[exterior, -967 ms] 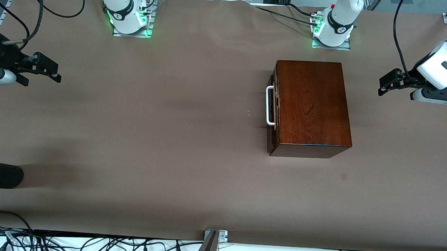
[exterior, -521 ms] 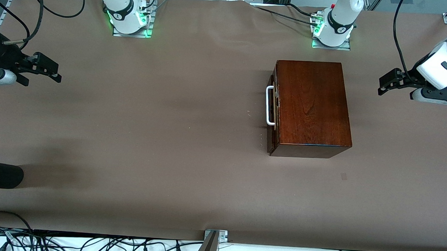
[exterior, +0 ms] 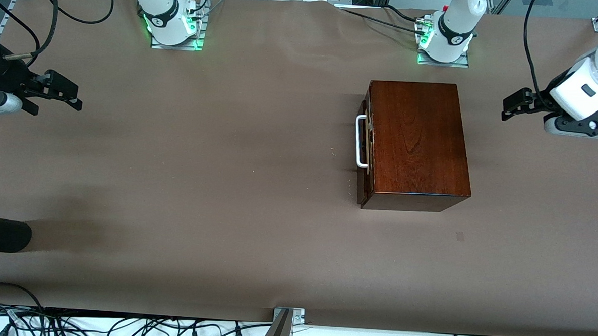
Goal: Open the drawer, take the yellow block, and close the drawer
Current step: 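Move the left gripper toward the white drawer handle of the box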
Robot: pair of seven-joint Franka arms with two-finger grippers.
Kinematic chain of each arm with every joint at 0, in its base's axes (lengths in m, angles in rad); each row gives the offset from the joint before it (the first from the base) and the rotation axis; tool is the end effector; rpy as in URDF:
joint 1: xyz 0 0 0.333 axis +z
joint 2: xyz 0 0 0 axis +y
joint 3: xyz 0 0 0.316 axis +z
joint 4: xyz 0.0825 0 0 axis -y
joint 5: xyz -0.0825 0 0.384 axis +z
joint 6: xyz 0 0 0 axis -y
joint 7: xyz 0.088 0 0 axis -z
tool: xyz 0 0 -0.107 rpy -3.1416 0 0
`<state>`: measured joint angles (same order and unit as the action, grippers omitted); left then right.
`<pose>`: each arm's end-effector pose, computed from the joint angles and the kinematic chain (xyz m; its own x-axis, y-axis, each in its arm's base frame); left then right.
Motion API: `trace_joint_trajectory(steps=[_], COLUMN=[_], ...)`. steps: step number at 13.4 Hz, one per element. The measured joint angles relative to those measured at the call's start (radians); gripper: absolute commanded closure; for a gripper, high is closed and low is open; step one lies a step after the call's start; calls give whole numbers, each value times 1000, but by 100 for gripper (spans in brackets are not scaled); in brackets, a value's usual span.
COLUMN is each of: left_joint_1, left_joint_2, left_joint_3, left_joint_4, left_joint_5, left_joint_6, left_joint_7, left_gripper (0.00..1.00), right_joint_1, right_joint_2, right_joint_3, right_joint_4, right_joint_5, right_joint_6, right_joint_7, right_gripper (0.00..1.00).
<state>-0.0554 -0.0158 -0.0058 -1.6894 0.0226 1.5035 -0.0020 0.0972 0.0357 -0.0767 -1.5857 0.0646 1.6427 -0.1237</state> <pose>0.5357 -0.0303 0.5726 0.9839 -0.0568 -0.1692 -0.0615 -0.9978 -0.0229 0.5714 0.0190 0.6040 0.9899 0.1390 0.0287 0.1405 -0.9883 -0.0586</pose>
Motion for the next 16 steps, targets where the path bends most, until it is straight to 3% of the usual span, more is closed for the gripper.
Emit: trace_joint_trajectory(steps=[6,12,16], left_joint_1=[-3,-15,-48], left_joint_2=[24,113,242], left_joint_3=[-74,-332,-447], left_joint_4=[8,37,37], left_joint_5=[0,0,43], left_joint_6=[-5,112,212], left_joint_7=[-38,-354,-528], left_gripper=[0,0,0], right_joint_1=[0,0,0], right_joint_2=[0,0,0], right_joint_3=[0,0,0], right_joint_4=[0,0,1], right_joint_5=[0,0,0], right_joint_6=[0,0,-1], right_joint_7=[0,0,0], right_gripper=[0,0,0])
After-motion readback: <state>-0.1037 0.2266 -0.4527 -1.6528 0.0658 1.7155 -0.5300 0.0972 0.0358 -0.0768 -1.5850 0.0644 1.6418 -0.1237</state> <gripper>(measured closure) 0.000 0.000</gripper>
